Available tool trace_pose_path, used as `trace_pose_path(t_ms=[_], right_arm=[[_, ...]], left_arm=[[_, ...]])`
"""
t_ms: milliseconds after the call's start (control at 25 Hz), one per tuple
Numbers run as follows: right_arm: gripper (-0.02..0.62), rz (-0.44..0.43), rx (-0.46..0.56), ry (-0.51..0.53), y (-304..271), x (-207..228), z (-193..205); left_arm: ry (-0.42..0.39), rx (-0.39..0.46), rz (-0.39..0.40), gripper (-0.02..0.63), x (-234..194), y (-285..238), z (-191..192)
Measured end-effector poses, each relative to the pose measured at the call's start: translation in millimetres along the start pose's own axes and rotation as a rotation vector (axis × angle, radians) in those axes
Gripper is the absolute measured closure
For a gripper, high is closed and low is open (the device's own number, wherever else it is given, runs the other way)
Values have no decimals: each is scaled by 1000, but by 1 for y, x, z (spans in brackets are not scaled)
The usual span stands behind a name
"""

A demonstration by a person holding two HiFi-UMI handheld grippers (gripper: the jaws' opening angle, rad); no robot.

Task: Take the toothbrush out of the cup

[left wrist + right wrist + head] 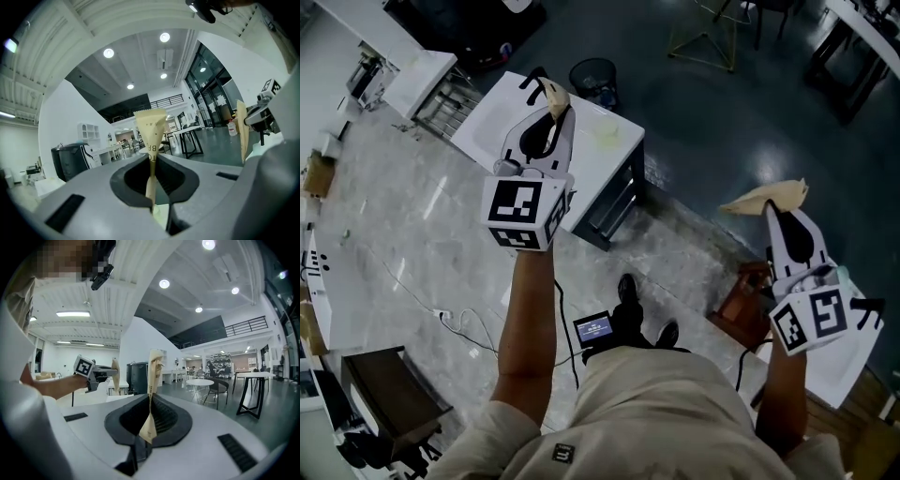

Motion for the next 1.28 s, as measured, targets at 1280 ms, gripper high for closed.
trace_pose_path(t_ms=[1280], right_arm=[[584, -122, 92, 92, 141, -1, -24]], left_arm=[[54, -43, 103, 575, 185, 189, -18]])
Point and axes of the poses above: the fingertips, and each gripper's own axes: y backward along the fingers, x to its right, z out of its underside, the point moved 9 cm from there along y, backward along the fingers, and after that the axes turned 14 degrees about y, right-handed, at the moved point
